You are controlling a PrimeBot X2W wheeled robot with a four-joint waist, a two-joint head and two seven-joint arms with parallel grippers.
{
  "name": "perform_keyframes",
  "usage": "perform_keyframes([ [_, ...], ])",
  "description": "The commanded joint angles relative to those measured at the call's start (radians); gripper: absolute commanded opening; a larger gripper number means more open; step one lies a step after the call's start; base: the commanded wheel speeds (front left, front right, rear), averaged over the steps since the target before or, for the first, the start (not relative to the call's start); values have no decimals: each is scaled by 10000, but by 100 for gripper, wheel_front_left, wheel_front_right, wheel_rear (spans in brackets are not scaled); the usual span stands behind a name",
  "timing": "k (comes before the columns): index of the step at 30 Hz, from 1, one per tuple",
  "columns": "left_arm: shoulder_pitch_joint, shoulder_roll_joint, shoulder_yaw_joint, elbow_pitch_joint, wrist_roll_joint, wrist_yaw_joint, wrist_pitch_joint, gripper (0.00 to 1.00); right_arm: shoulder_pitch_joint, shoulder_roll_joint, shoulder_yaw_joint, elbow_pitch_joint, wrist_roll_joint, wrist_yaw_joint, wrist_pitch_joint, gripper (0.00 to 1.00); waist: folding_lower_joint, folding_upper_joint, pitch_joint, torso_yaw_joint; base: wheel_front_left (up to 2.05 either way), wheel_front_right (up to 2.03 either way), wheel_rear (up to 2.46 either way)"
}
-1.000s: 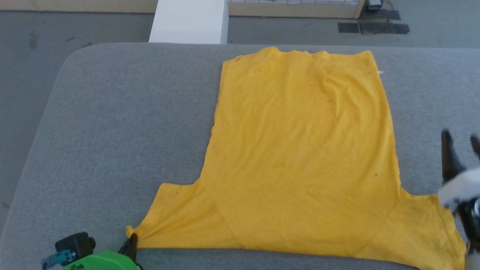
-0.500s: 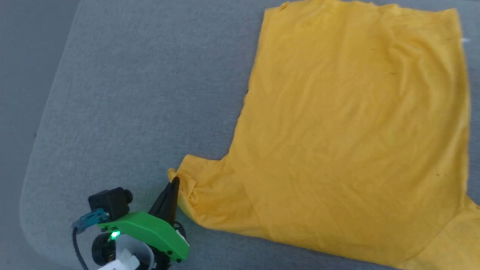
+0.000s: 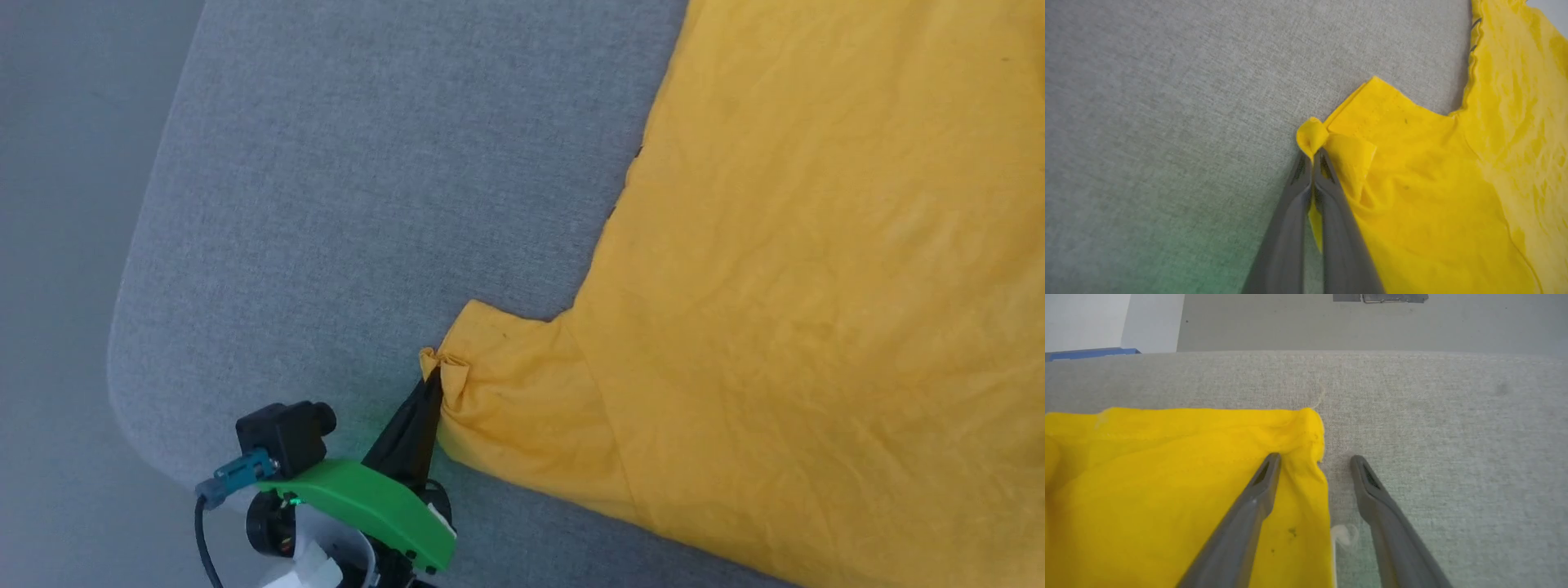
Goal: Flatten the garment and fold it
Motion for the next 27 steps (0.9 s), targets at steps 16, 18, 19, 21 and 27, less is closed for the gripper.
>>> perform_keyframes([
  [16,39,145,190,501,29,222,-92,0,3144,329,712,-3006,967,-13,-3675,0,-1,-1,-1248,-750,0,0,0],
  [18,165,227,255,515,6,304,-59,0,4042,592,460,-3288,1261,-13,-4698,0,-1,-1,-1701,-1047,0,0,0],
  [19,228,267,273,512,-2,340,-33,0,4406,713,322,-3396,1375,-13,-5010,0,-1,-1,-1875,-1171,0,0,0],
  [21,368,364,305,493,-20,427,54,0,5244,992,-6,-3643,1581,-13,-5535,0,-1,-1,-2242,-1452,0,0,0],
  [27,796,608,420,371,-111,637,234,0,7668,1899,-1071,-4465,1888,-13,-5883,0,-1,-1,-3132,-2227,0,0,0],
])
